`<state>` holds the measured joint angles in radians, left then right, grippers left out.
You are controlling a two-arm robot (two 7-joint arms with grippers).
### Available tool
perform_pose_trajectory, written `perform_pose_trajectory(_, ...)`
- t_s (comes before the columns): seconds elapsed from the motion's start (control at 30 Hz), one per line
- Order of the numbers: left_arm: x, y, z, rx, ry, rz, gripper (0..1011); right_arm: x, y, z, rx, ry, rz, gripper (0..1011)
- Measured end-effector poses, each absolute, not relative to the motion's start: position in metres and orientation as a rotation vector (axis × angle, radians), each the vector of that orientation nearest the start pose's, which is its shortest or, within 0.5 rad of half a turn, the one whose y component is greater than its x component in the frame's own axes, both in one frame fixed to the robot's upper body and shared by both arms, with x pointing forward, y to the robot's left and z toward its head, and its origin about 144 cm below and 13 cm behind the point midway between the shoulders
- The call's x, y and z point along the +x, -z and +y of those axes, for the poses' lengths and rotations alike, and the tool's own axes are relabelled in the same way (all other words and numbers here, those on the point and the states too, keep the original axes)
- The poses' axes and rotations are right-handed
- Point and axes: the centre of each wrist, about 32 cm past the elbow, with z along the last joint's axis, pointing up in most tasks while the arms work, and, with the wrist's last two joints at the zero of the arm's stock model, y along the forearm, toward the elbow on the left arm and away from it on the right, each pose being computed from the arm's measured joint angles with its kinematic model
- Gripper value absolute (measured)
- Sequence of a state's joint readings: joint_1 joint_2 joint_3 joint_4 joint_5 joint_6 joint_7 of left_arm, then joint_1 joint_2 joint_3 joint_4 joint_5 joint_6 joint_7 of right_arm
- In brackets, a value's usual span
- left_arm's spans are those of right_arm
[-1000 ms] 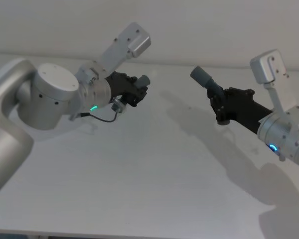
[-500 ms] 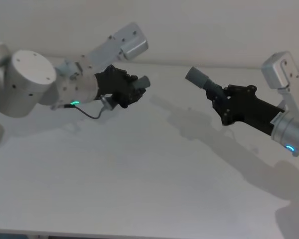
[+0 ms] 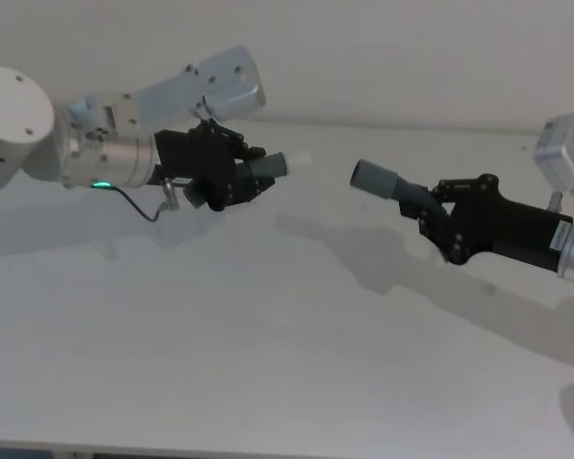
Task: Use both hands to pick up one end of the pipe from the table, align the ends, and insert them.
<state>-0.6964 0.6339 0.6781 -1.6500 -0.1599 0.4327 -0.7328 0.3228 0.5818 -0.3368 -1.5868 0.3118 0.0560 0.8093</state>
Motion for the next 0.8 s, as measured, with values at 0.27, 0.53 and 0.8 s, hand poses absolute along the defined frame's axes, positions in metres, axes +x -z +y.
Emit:
perform_pose_trajectory(0.27,0.551,-1.346,0.235,0.606,-0.381,-0.393,354,0.530,-1.258,-0.316,-0.270,0.355,-0.256,178)
perform_pose_trajectory(0.53,0.552,-1.350,0.241,0.594,-0.303,-0.411,354,0.533,-1.264,-0.328,-0.293,0.272,-0.258,178)
perform_pose_trajectory(0.8,0.550,-1.354,0.243,0.603,-0.234,-0.408,354,0.532,-1.268,-0.336,-0.299,0.245,-0.252,177)
